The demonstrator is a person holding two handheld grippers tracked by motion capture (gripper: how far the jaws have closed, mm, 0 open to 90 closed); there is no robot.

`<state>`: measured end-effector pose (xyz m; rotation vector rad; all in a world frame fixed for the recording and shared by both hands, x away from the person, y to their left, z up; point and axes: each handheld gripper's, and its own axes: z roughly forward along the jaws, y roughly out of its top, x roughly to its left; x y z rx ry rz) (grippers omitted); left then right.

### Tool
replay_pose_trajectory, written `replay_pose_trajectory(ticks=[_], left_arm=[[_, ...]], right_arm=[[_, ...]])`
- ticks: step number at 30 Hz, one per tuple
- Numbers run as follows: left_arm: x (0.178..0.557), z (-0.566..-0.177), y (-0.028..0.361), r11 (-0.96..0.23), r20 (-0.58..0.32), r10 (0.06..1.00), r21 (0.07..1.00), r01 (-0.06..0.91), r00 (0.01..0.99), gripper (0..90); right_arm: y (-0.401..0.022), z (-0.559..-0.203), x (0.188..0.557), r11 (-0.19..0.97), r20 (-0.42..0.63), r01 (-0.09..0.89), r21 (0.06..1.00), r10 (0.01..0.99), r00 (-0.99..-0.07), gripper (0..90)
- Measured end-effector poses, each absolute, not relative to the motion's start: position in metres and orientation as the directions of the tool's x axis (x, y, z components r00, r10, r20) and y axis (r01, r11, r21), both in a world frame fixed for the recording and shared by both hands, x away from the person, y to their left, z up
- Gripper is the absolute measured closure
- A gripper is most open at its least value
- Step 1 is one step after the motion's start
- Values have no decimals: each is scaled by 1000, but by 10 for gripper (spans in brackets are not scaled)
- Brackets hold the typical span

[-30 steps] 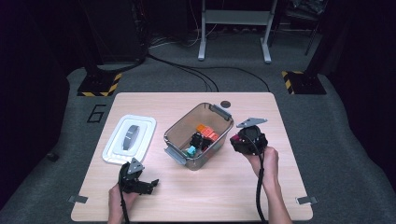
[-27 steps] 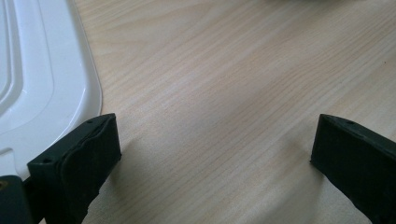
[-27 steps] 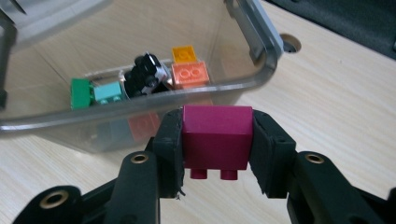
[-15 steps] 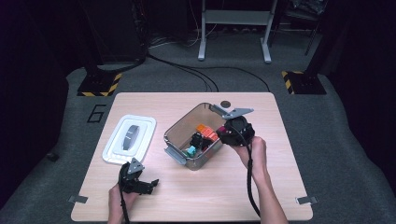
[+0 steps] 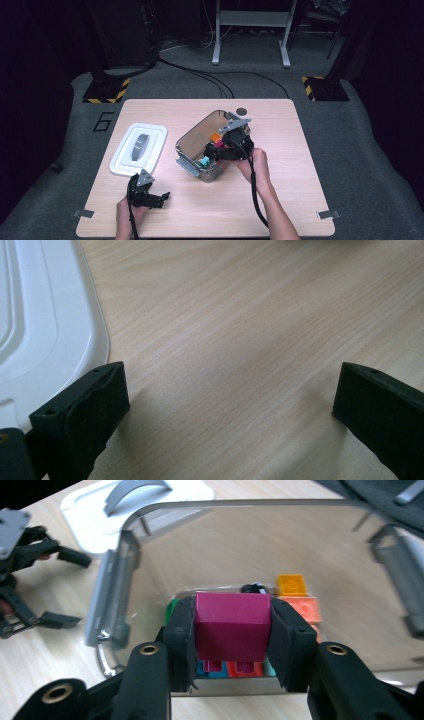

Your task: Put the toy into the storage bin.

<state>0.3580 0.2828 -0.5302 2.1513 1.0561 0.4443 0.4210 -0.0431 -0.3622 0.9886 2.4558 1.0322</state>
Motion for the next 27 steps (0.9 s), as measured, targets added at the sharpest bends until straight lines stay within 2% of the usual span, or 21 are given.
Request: replay_pose_trajectory(ticks=[14,27], left_arm=[[358,-530,283,-431,3,792,711,556,611,14],[358,-530,283,-430,0,791,712,555,612,15]], right_arm=[[-24,-383,418,550,47,490,676,631,-774,580],[-22,-393,419,541,122,529,654,614,-780,559]])
